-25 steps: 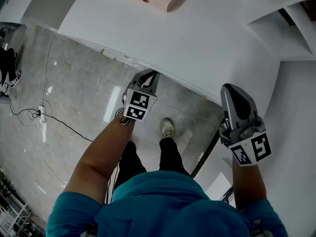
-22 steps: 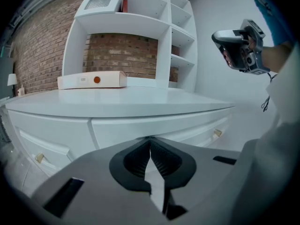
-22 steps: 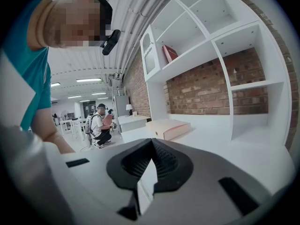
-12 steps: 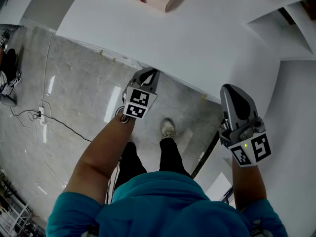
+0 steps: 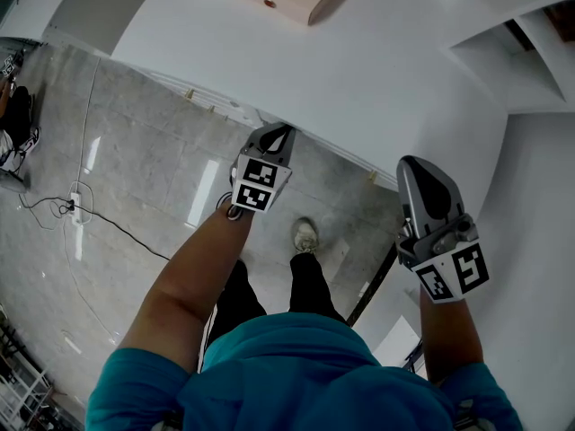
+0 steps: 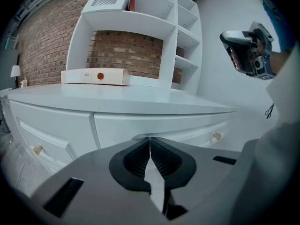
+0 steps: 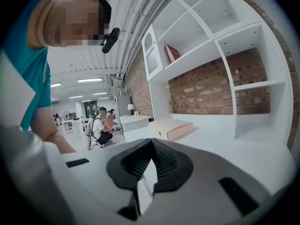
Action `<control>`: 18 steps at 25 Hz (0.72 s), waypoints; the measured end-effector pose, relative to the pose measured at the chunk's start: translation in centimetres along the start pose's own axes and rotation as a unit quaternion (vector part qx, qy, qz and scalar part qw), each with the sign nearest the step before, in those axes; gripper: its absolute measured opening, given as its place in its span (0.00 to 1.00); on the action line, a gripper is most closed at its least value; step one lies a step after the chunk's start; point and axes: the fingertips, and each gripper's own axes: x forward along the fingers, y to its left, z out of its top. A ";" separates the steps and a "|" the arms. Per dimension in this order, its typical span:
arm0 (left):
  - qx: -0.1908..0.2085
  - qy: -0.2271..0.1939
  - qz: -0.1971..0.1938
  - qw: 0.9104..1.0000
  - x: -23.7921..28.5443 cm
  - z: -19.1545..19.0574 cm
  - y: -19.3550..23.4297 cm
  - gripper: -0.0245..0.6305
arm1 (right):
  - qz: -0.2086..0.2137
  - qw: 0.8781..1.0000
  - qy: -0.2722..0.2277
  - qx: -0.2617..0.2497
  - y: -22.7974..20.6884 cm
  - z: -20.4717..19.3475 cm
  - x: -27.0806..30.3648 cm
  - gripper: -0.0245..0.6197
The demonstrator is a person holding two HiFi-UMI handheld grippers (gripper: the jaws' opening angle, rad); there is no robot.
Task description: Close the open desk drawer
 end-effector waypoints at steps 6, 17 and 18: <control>-0.008 0.005 -0.007 1.000 -2.9 -0.4 -0.7 0.06 | 0.006 1.000 0.001 -0.007 1.4 0.4 0.0 0.07; -0.028 -0.050 -0.001 0.998 -15.5 4.6 0.7 0.07 | 0.029 0.999 0.006 -0.035 6.2 2.7 -0.2 0.07; -0.031 -0.056 -0.002 0.998 -16.8 5.1 1.0 0.07 | 0.032 0.999 0.007 -0.037 6.7 3.0 -0.1 0.07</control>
